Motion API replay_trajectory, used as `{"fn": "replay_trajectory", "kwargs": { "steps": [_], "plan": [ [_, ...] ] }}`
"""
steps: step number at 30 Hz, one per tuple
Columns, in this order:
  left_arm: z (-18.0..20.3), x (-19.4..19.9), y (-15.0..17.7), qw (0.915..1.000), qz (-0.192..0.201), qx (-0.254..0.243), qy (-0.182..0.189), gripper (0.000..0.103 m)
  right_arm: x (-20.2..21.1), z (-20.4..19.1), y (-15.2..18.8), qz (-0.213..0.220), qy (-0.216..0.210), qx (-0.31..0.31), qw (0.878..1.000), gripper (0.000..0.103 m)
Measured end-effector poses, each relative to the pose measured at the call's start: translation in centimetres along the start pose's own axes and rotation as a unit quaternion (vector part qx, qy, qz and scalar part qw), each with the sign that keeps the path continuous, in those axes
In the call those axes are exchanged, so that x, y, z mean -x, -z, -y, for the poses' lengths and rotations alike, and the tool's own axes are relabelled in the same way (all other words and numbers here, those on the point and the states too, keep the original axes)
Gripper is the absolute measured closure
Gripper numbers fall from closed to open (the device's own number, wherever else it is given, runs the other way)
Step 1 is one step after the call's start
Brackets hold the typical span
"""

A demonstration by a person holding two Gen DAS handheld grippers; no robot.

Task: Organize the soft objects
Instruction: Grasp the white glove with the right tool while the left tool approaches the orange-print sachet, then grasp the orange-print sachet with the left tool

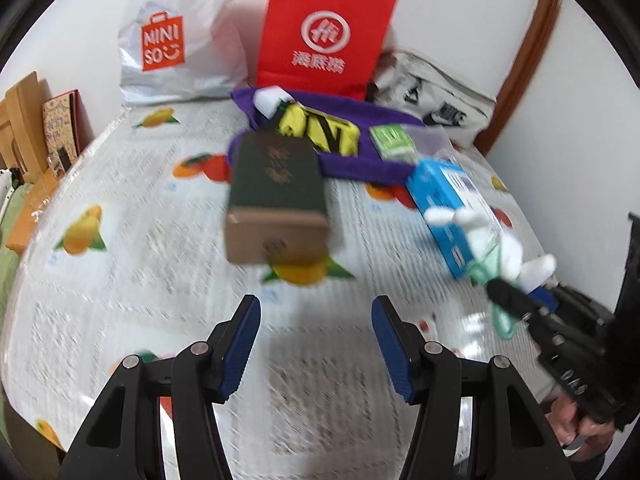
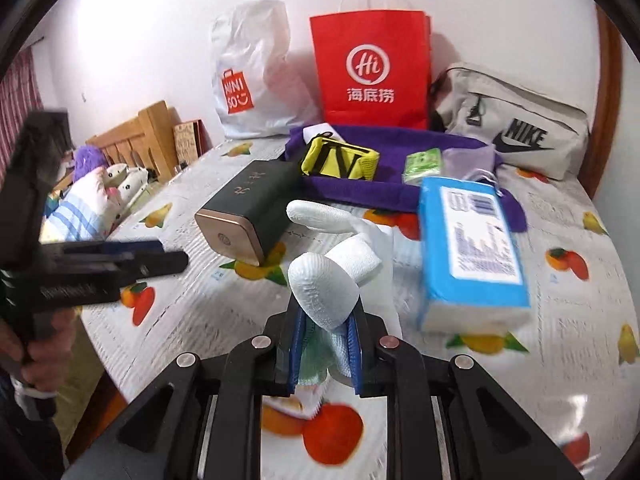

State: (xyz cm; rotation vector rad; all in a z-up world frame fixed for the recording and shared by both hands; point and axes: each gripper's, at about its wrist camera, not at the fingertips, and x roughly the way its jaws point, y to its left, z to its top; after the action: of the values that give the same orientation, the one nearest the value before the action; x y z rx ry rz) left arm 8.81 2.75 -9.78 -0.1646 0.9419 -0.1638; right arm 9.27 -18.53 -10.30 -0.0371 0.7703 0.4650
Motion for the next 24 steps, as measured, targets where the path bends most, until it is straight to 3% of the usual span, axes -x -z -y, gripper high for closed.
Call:
{"fn": "replay_trajectory", "kwargs": {
  "steps": [8, 16, 19, 22, 24],
  "plan": [
    [4.0, -3.0, 3.0, 0.9984, -0.048, -0.025, 0.014, 0.047, 3.1, 2.7, 3.3, 0.014, 0.012, -0.025, 1.0, 0.084],
    [6.3, -5.7, 4.3, 0.996, -0.078, -0.034, 0.025, 0.047, 3.4, 5.5, 5.3, -0.005, 0.037, -0.047, 0.998, 0.083],
    [7.3, -6.1, 4.5, 0.9963, -0.068, -0.046, 0.025, 0.04, 3.6, 6.5, 5.8, -0.009, 0.035, -0.055, 0.998, 0.083],
    [8.7, -6.6, 4.8, 0.9952, -0.063, -0.072, 0.02, 0.025, 3.3, 7.2, 6.2, -0.017, 0.042, -0.055, 0.997, 0.083],
    [9.6, -6.9, 5.1, 0.9939, -0.06, -0.092, 0.005, 0.023, 3.1, 7.7, 6.5, -0.019, 0.045, -0.062, 0.997, 0.083]
  ]
}}
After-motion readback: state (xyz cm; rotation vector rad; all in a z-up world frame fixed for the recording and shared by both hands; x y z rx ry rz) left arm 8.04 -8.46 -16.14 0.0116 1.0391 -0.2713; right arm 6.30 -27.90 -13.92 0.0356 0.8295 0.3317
